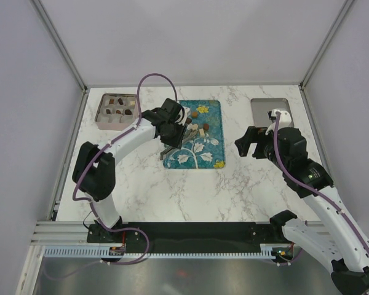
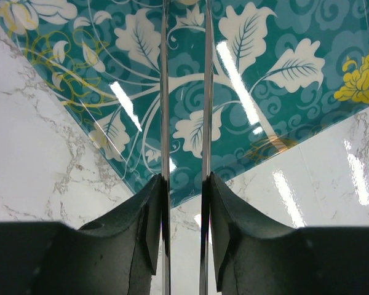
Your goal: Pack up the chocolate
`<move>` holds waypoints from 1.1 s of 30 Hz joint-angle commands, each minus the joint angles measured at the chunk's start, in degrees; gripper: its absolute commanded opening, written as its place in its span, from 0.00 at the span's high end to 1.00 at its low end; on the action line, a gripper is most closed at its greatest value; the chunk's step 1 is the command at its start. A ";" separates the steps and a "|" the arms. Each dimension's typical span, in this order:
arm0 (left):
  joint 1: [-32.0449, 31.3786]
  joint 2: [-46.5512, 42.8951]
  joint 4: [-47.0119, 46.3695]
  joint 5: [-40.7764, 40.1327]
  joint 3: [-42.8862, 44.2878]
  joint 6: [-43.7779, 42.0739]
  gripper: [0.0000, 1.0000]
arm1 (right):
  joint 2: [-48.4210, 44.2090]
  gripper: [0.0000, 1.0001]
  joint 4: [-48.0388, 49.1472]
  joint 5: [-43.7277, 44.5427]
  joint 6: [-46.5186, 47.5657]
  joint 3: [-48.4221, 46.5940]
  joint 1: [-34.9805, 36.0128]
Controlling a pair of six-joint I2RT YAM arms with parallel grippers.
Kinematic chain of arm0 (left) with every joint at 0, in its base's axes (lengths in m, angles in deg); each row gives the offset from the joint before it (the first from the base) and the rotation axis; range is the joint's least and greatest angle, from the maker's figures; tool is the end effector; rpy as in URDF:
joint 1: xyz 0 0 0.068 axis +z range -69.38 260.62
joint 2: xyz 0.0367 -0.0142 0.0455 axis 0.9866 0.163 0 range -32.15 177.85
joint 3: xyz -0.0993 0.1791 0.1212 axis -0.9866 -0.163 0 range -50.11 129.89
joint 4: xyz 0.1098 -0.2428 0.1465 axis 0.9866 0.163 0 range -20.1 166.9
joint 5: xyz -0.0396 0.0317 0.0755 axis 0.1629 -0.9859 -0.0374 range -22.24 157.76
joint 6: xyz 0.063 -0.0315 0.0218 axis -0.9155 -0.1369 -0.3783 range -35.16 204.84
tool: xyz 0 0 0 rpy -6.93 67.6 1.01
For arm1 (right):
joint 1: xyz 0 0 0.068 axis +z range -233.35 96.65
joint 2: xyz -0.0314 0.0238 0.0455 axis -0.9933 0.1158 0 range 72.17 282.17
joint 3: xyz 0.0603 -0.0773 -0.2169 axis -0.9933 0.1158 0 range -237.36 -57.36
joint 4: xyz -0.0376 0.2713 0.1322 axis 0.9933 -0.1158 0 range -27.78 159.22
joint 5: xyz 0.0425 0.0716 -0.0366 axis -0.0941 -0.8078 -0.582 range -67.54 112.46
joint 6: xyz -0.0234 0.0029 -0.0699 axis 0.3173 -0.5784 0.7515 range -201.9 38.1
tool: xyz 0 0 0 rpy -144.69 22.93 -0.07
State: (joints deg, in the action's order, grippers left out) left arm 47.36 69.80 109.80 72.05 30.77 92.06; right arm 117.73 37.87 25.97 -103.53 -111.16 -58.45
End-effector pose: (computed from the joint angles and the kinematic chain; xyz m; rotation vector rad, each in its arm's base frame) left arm 0.3529 -0.2370 0.1696 0.6272 2.5977 -0.3334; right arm 0.2407 0.1076 0.3240 -0.0167 2.0034 0.4663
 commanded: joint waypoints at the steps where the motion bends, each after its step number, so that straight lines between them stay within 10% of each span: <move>1: -0.23 -2.28 3.78 -2.97 3.84 1.47 0.70 | -1.09 0.03 0.33 0.80 0.09 -0.96 -0.03; 13: 2.14 -7.12 11.68 -6.92 11.57 4.12 0.73 | -1.70 0.03 0.24 0.45 0.01 -0.87 -0.03; 25: 26.73 -9.67 12.84 -5.53 14.83 3.68 0.72 | -1.97 0.03 0.42 0.18 0.80 -0.69 -0.12; 33: 30.35 -6.24 12.57 -6.75 14.74 4.20 0.72 | -1.26 0.03 0.77 0.01 0.80 -0.78 -0.03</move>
State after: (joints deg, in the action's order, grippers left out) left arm 77.29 62.87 122.58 66.11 43.38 94.84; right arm 116.40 37.89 25.90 -103.48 -111.16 -58.45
